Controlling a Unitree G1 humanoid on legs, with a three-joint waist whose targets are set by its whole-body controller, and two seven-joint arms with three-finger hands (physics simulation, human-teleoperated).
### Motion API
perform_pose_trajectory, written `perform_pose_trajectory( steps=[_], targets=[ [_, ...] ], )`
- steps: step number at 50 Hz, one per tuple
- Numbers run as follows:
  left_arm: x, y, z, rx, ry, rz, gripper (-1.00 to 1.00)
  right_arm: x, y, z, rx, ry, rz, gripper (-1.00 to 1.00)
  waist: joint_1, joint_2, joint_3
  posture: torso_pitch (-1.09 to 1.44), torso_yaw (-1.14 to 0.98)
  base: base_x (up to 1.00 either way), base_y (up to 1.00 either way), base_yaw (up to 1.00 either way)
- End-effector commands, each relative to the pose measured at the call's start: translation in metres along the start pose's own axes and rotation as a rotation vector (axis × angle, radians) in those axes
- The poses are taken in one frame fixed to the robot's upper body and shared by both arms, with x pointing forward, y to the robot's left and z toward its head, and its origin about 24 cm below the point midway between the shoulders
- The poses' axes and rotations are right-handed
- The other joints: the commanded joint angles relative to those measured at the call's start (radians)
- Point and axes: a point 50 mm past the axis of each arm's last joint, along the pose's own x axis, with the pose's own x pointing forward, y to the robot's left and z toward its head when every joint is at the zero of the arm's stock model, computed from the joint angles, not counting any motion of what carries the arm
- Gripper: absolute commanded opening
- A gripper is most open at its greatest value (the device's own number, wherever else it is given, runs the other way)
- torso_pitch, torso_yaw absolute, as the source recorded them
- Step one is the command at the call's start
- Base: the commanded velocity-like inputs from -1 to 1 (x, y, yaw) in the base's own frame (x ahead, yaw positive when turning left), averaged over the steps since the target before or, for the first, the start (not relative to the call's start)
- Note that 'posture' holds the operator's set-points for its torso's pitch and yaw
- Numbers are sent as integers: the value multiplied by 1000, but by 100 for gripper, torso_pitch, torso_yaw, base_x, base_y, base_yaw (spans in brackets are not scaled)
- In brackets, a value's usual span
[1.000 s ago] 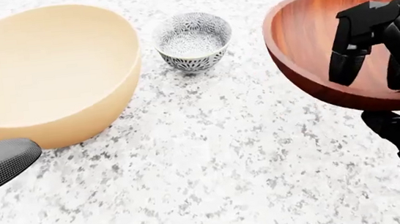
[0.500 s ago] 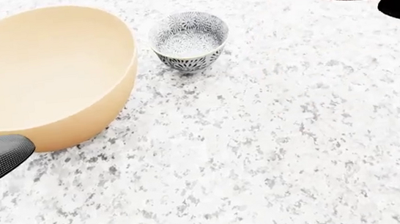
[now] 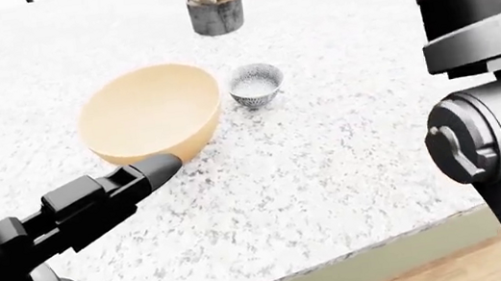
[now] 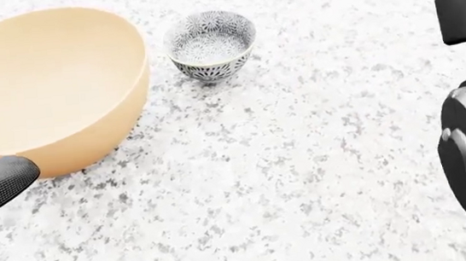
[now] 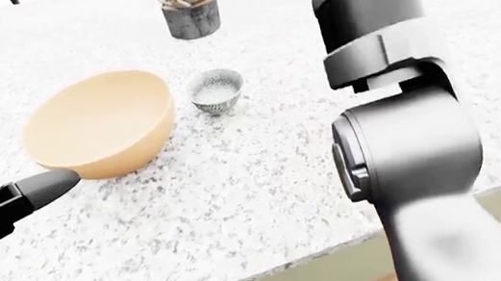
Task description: Stack the bowls from largest to smallest.
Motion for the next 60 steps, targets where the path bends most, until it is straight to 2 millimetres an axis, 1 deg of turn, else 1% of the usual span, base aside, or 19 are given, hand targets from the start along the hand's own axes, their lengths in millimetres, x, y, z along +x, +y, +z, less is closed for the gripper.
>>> perform_pose_trajectory(
  steps=[1, 4, 6, 7, 9, 14, 17, 22, 29, 40, 45, 51, 55, 60],
  targets=[
    [1, 2, 5, 2, -34, 17, 100, 3, -23, 15, -20, -84, -148, -100, 1, -1, -28, 0, 0, 0, 0, 0],
    [4, 5, 3, 7, -31, 27, 100, 17, -15, 29, 6, -154, -128, -100, 2, 1, -29, 0, 0, 0, 0, 0],
    [4, 5, 3, 6, -30, 26, 100, 25, -3, 39, 21, -195, -98, -100, 2, 1, -28, 0, 0, 0, 0, 0],
    [4, 5, 3, 7, -31, 26, 100, 27, 0, 42, 20, -205, -90, -100, 3, 1, -27, 0, 0, 0, 0, 0],
    [4, 5, 3, 10, -31, 28, 100, 32, 9, 53, 19, -251, -61, -100, 5, 0, -26, 0, 0, 0, 0, 0],
    [4, 5, 2, 9, -29, 28, 100, 36, 18, 69, 27, -312, -40, -100, 9, -1, -26, 0, 0, 0, 0, 0],
    [4, 5, 2, 8, -29, 28, 100, 39, 25, 74, 13, -331, -22, -100, 11, -2, -24, 0, 0, 0, 0, 0],
    [5, 6, 2, 9, -30, 29, 100, 40, 29, 80, 39, -354, -33, -100, 13, -4, -24, 0, 0, 0, 0, 0],
    [5, 6, 2, 10, -32, 29, 100, 45, 52, 90, 81, -398, 2, -100, 13, -2, -25, 0, 0, 0, 0, 0],
    [5, 6, 2, 10, -29, 31, 100, 47, 60, 100, 134, -432, -40, -100, 13, -1, -27, 0, 0, 0, 0, 0],
    [5, 6, 2, 9, -30, 33, 100, 46, 57, 102, 185, -451, -127, -100, 13, -1, -29, 0, 0, 0, 0, 0],
    [6, 8, 1, 9, -28, 37, 100, 47, 64, 107, 210, -469, -121, -100, 13, -1, -30, 0, 0, 0, 0, 0],
    [6, 8, 1, 9, -27, 36, 100, 47, 64, 110, 225, -481, -123, -100, 12, 0, -31, 0, 0, 0, 0, 0],
    [6, 7, 1, 11, -27, 35, 100, 47, 64, 115, 295, -517, -117, -100, 12, 1, -32, 0, 0, 0, 0, 0]
  ],
)
